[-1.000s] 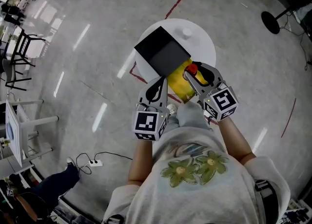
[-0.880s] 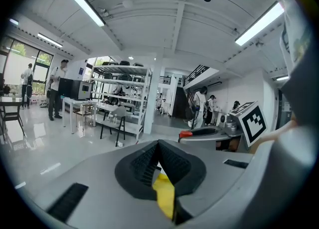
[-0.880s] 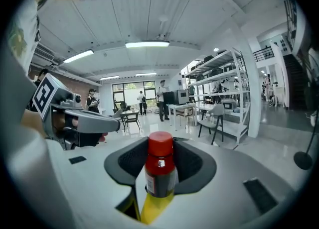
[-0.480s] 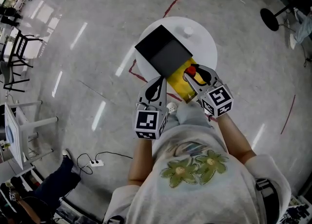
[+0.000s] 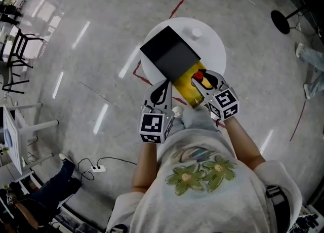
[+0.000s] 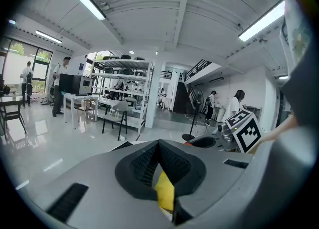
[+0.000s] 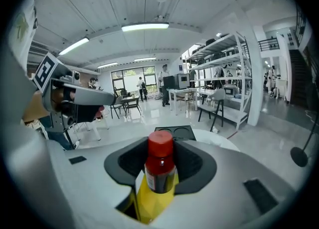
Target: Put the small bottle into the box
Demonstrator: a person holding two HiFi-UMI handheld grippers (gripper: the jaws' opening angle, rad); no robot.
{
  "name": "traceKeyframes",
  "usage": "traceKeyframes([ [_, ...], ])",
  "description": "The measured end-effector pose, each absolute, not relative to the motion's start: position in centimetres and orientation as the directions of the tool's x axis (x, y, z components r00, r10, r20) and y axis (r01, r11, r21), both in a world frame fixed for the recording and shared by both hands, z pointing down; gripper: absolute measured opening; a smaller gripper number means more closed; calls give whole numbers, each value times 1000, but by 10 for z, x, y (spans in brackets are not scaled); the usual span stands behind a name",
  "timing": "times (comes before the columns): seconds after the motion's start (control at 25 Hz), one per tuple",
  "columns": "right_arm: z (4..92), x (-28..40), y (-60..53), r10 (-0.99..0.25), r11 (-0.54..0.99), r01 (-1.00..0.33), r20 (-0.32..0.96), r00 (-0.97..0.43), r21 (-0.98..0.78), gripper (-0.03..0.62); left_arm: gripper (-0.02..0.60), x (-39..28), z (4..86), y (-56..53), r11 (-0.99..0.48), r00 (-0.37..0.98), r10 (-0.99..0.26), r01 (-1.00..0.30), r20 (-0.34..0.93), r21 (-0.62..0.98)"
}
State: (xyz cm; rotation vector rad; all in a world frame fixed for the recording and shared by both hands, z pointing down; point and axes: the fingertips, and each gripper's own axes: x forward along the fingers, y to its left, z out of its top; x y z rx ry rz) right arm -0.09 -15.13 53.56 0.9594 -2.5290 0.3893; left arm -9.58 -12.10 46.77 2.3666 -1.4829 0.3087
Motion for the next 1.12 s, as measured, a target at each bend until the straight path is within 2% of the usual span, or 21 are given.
traceKeyframes([
  [1.12, 613, -5, -151, -493, 735, -671, 600, -631, -101, 153, 3, -116, 495, -119, -369, 421, -807, -907, 414, 202],
])
